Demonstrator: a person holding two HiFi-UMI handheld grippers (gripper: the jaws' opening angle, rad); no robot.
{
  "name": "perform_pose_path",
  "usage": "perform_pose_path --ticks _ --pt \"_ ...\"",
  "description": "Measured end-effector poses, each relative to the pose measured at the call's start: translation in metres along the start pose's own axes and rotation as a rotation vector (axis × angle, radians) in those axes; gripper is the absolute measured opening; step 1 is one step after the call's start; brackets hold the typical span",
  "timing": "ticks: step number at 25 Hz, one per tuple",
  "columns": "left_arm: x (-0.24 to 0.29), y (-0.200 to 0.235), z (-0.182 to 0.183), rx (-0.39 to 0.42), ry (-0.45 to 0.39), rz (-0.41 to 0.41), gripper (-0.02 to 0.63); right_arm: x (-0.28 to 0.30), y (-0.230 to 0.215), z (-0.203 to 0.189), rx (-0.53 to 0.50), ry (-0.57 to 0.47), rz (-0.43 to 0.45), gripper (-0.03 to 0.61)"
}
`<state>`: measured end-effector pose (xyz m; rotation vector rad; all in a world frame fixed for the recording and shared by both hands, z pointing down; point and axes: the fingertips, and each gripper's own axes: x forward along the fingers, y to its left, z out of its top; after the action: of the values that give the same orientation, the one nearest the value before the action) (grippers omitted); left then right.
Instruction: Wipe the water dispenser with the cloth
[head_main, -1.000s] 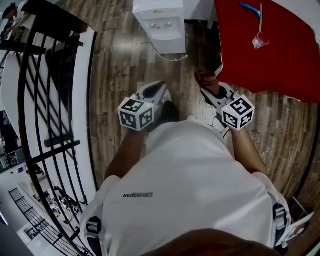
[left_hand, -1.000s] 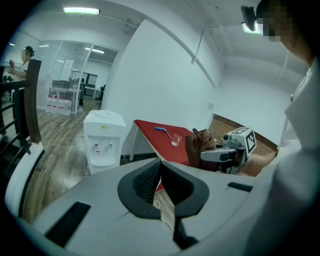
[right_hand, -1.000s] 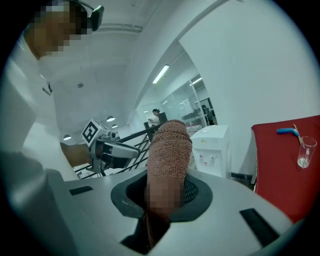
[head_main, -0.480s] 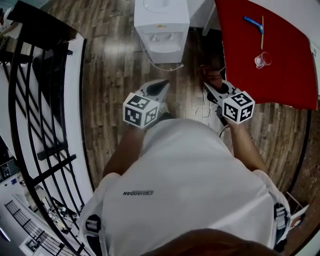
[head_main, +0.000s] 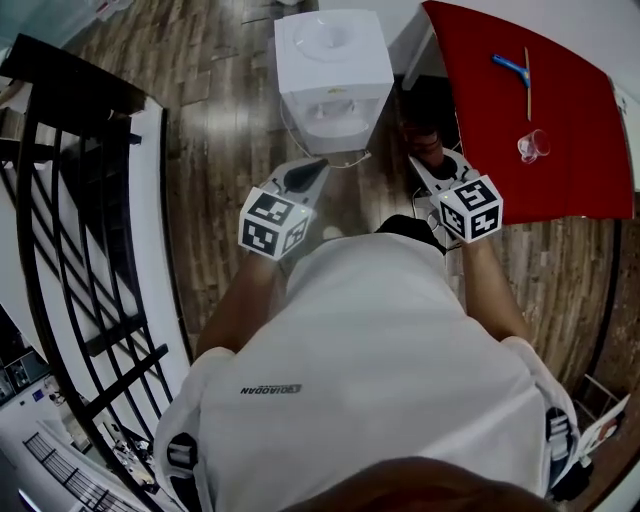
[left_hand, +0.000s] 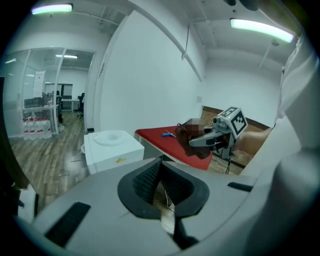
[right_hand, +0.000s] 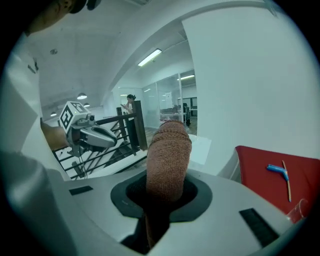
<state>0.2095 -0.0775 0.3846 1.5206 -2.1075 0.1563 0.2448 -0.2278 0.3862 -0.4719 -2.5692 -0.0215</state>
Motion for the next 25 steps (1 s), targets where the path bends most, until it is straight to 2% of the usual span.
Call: perform_pose_path --ticks 4,8,12,17,25 --pt "0.014 0.014 0.02 0.013 -0.055 -0.025 -0.008 0.021 -0.015 0.009 -0.092 0.036 -0.015 0.051" --pt "0.041 0.038 0.031 -0.001 -0.058 0.015 -0.008 0.045 -0.048 0.014 -0.179 0.061 -0.034 0.051" --pt "0.069 0.068 0.047 -0.017 -0.021 0.083 -0.008 0.075 -0.089 0.027 -0.204 0.051 -0.014 0.051" --pt "0.106 0.093 0.065 -0.005 0.055 0.127 -0.008 0.117 -0.14 0.047 -0.238 0.045 0.008 0.051" --pt "0.165 0.119 0.094 -0.021 0.073 0.188 -0.008 0.172 -0.196 0.052 -0.319 0.042 0.038 0.051"
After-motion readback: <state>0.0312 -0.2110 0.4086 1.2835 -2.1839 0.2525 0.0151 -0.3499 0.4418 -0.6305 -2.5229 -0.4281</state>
